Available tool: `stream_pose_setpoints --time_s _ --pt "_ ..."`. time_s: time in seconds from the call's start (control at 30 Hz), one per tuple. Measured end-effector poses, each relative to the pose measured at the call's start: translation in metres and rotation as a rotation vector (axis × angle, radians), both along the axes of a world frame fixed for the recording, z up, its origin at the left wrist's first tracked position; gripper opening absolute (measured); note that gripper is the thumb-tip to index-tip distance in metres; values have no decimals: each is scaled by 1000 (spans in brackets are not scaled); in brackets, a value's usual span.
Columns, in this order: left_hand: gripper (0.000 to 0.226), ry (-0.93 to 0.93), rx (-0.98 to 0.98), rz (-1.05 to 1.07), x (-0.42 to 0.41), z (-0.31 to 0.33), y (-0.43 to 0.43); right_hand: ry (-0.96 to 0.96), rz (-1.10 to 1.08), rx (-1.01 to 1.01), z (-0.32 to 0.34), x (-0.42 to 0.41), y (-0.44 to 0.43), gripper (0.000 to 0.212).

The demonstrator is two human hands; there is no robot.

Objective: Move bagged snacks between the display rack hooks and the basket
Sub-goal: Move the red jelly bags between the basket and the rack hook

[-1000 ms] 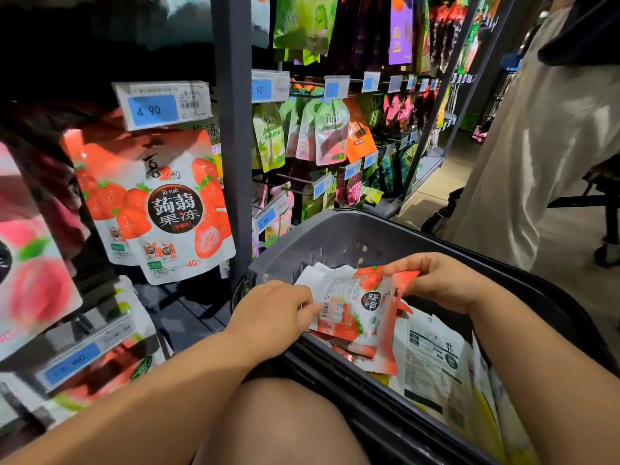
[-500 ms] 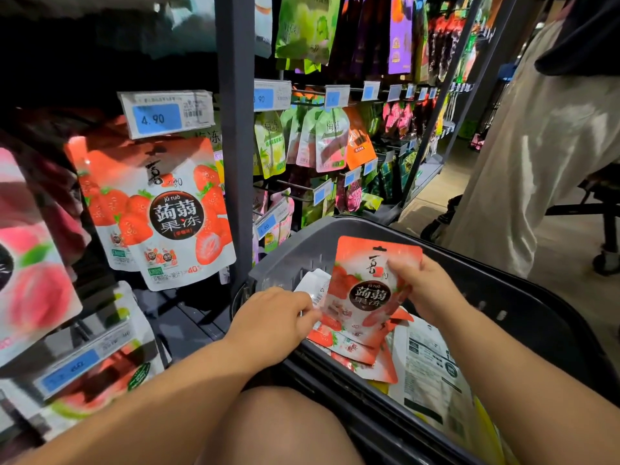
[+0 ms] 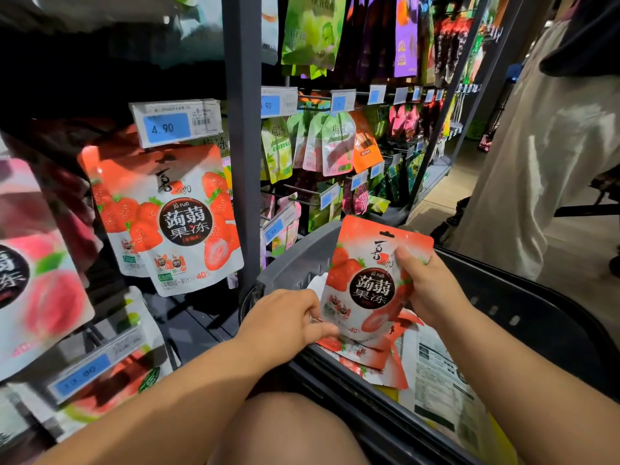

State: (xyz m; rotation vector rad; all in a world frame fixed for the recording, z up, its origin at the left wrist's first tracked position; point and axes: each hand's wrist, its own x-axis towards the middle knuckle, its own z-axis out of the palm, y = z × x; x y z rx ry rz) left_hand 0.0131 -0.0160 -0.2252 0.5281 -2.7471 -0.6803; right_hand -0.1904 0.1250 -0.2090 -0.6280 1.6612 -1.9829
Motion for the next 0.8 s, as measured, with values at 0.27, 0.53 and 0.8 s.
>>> stream_pose_setpoints --time_s 0.27,0.53,0.8 --pt "64 5 33 53 0 2 -1 82 171 -75 24 25 -5 48" --pt "91 -133 80 39 -7 -2 -4 141 221 -84 33 47 -13 31" --pt "100 -132 -7 122 -13 -11 -6 216 72 182 6 10 -15 14"
